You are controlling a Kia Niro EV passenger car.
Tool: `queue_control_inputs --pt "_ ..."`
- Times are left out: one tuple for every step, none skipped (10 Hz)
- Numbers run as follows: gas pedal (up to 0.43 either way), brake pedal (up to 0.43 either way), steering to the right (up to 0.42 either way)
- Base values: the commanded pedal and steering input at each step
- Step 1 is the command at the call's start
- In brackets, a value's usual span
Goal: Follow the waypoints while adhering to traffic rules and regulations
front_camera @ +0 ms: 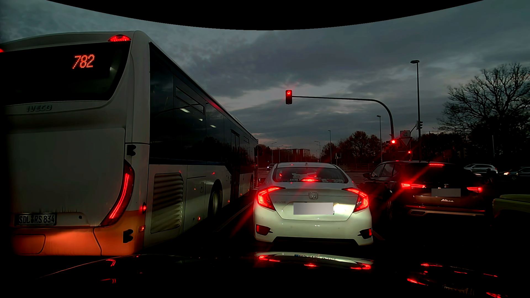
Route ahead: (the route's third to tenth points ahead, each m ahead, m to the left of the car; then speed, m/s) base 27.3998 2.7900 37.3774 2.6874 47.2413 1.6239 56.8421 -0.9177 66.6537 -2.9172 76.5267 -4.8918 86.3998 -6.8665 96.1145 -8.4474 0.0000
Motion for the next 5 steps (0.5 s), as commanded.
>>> queue_control_inputs --pt "0.000 0.366 0.013" --pt "0.000 0.366 0.013" --pt "0.000 0.366 0.013" --pt "0.000 0.366 0.013" --pt "0.000 0.366 0.013"
